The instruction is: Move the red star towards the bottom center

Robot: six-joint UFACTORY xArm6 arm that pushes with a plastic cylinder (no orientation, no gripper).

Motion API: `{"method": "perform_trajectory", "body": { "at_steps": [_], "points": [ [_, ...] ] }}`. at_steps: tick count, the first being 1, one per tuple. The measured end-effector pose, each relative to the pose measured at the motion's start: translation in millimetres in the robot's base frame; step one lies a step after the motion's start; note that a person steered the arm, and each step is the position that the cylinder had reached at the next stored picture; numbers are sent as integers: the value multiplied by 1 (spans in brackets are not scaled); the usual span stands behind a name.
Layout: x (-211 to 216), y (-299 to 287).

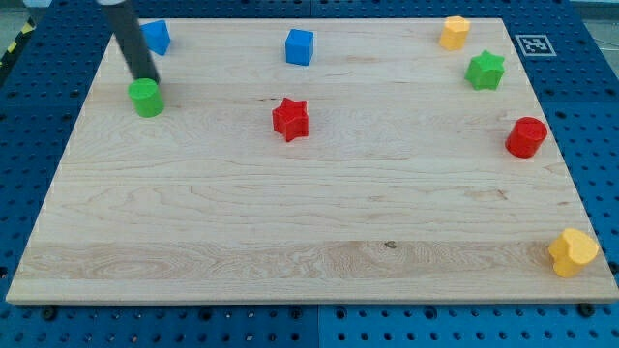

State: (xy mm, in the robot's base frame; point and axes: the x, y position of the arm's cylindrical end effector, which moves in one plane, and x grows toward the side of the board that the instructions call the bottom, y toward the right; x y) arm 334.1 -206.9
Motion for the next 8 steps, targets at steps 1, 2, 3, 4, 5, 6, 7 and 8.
{"method": "perform_trajectory", "body": {
  "at_steps": [1, 2, 3, 4, 5, 6, 7, 8],
  "points": [
    [29, 13],
    [66, 13],
    [53, 13],
    [32, 46],
    [32, 100],
    [31, 147],
    [36, 186],
    [76, 202]
  ]
}}
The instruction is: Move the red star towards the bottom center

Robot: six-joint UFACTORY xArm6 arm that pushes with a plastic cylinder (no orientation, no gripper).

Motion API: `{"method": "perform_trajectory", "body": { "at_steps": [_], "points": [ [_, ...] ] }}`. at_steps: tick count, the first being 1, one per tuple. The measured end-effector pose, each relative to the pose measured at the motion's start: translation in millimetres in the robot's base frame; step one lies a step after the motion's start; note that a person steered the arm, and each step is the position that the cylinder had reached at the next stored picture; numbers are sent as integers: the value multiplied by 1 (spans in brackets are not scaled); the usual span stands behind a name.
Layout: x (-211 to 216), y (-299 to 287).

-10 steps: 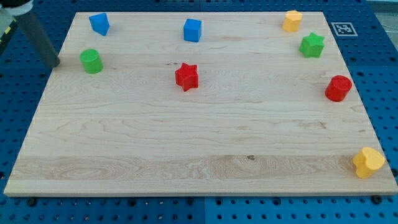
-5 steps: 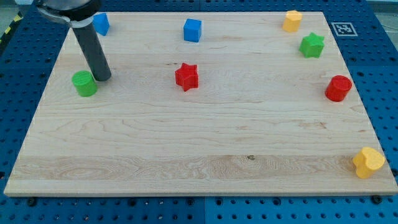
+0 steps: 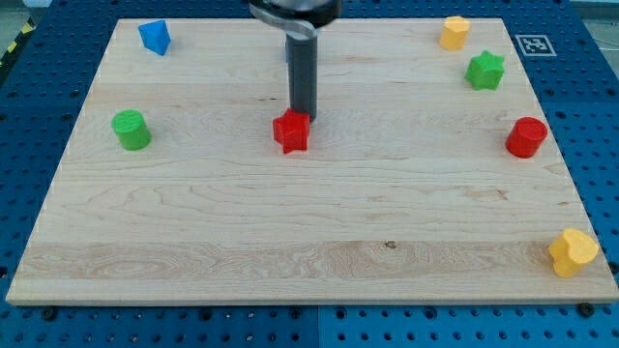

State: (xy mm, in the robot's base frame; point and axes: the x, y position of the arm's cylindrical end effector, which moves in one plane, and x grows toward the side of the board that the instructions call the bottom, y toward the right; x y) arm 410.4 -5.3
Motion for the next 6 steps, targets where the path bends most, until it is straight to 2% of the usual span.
{"method": "perform_trajectory", "body": {
  "at_steps": [1, 2, 4, 6],
  "points": [
    [27, 9],
    [28, 13],
    [-8, -12],
    [16, -28]
  ]
}}
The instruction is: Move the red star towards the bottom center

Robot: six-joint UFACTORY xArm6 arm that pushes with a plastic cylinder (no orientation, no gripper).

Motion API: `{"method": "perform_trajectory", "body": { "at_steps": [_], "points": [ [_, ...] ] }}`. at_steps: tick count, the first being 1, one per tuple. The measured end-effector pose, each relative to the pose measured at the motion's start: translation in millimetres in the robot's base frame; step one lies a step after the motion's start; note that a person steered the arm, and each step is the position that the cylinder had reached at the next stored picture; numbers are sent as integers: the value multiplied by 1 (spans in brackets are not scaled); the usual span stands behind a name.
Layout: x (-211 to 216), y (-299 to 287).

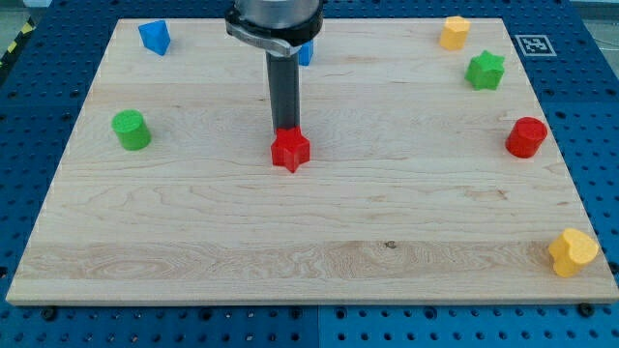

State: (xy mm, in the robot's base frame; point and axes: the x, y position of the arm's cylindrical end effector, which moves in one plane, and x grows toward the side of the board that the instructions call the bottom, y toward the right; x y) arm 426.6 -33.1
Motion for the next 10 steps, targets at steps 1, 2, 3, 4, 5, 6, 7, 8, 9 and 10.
{"method": "perform_trajectory", "body": {
  "at_steps": [1, 2, 3, 4, 5, 6, 7, 8, 9, 10],
  "points": [
    [32, 14],
    [33, 28],
    [12, 4],
    [23, -7],
    [53, -6],
    [78, 10],
    [92, 52],
    [113, 81],
    [112, 82],
    [92, 93]
  ]
}}
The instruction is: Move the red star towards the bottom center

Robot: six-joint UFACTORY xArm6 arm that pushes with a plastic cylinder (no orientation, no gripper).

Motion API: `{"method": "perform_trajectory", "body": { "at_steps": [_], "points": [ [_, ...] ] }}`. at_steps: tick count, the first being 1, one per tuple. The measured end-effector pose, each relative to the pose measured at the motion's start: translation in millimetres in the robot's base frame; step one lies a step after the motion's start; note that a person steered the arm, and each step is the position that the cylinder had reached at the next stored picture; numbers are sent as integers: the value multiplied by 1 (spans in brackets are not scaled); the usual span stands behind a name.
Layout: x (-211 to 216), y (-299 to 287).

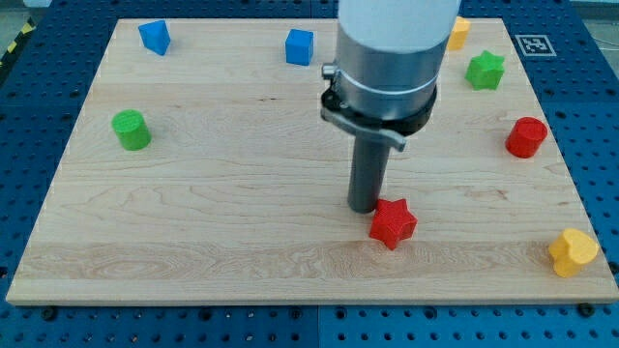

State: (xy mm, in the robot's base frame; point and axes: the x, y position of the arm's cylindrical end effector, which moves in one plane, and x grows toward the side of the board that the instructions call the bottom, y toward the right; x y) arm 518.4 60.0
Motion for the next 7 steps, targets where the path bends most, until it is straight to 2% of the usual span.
{"method": "perform_trajectory", "body": {
  "at_steps": [2, 3, 6, 7],
  "points": [
    [-5, 74],
    [11, 87],
    [23, 7],
    [12, 7]
  ]
}}
